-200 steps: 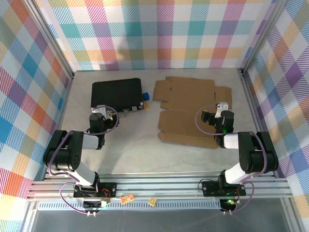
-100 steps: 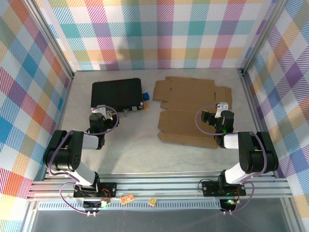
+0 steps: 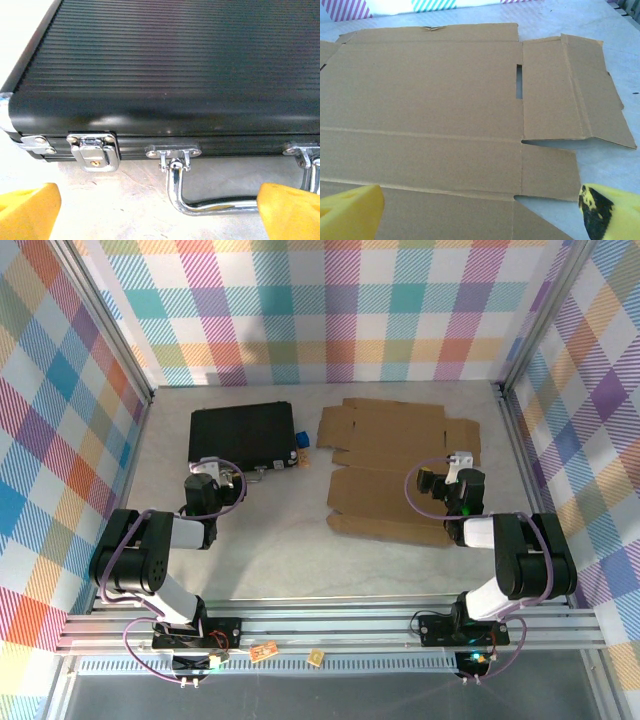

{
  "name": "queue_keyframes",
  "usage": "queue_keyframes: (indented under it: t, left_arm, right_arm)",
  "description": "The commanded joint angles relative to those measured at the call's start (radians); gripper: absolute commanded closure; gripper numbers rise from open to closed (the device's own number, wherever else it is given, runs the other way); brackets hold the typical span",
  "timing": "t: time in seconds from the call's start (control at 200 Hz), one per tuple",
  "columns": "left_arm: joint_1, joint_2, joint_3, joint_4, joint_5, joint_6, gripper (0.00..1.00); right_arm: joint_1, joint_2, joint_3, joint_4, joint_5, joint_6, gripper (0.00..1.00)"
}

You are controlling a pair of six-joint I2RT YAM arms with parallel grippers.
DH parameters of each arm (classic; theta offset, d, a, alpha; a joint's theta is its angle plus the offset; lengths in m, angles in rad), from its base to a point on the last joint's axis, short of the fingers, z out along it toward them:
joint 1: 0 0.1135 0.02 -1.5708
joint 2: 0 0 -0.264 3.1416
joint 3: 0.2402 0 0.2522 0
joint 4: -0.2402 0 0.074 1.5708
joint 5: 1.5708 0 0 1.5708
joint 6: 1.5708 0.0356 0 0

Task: Fold the paper box

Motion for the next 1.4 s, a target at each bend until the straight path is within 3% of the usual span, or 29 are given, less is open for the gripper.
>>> queue_keyframes:
  t: [0.0, 0.095, 0.165, 0.22, 0.245, 0.295, 0.32, 0.35, 0.385, 0.415, 0.5, 0.625, 0.815, 0.905, 1.145, 1.265, 1.395]
  left_arm:
    - [-0.042, -0.162, 0.0, -0.07, -0.17, 0.0, 0.0]
    - [-0.109, -0.343, 0.072, -0.25, -0.303, -0.045, 0.0]
    - [-0.173, -0.423, 0.168, -0.321, -0.401, -0.064, 0.0]
    - [-0.194, -0.448, 0.332, -0.516, -0.477, -0.236, 0.0]
    - [-0.191, -0.445, 0.442, -0.724, -0.478, -0.368, 0.0]
    - [-0.175, -0.413, 0.689, -1.149, -0.441, -0.617, 0.0]
    - [-0.172, -0.385, 0.783, -1.267, -0.447, -0.722, 0.0]
    - [-0.154, -0.356, 0.841, -1.29, -0.38, -0.774, 0.0]
    - [-0.115, -0.326, 0.87, -1.217, -0.161, -0.767, 0.01]
    - [-0.1, -0.3, 0.886, -1.16, -0.021, -0.773, 0.14]
    - [-0.149, -0.207, 0.981, -1.19, 0.119, -0.844, 0.24]
    - [-0.325, -0.081, 1.089, -1.32, 0.206, -0.845, 0.37]
    - [-0.578, 0.077, 1.052, -1.353, 0.263, -0.831, 0.58]
    - [-0.648, 0.182, 1.08, -1.354, 0.299, -0.819, 0.64]
    - [-0.706, 0.456, 1.24, -1.409, 0.355, -0.781, 0.7]
    - [-0.707, 0.517, 1.301, -1.456, 0.329, -0.748, 0.7]
    - [-0.705, 0.568, 1.31, -1.491, 0.324, -0.73, 0.7]
  right_arm:
    - [0.006, -0.171, 0.046, -0.173, 0.08, 0.022, 0.01]
    - [0.017, -0.373, 0.111, -0.319, 0.21, 0.09, 0.01]
    - [0.037, -0.484, 0.273, -0.51, 0.288, 0.086, 0.01]
    - [0.04, -0.503, 0.475, -0.715, 0.312, 0.099, 0.01]
    - [0.039, -0.492, 0.591, -0.829, 0.332, 0.128, 0.01]
    - [0.031, -0.426, 0.845, -1.087, 0.347, 0.253, 0.01]
    - [0.024, -0.386, 0.96, -1.227, 0.311, 0.306, 0.01]
    - [0.021, -0.337, 1.109, -1.378, 0.275, 0.343, 0.01]
    - [0.021, -0.292, 1.223, -1.545, 0.292, 0.463, 0.01]
    - [0.011, -0.28, 1.253, -1.596, 0.274, 0.537, 0.01]
    - [0.0, -0.281, 1.249, -1.556, 0.087, 0.481, 0.03]
    - [-0.01, -0.262, 1.211, -1.768, 0.093, 0.606, 0.05]
    - [-0.063, -0.398, 0.751, -1.804, -0.239, 0.775, 0.17]
    - [-0.084, -0.504, 0.551, -1.783, -0.289, 0.81, 0.17]
    - [-0.156, -0.567, 0.292, -1.623, -0.41, 0.843, 0.18]
    - [-0.2, -0.538, 0.346, -1.543, -0.34, 0.778, 0.17]
    - [-0.222, -0.373, 0.462, -1.426, -0.3, 0.723, 0.16]
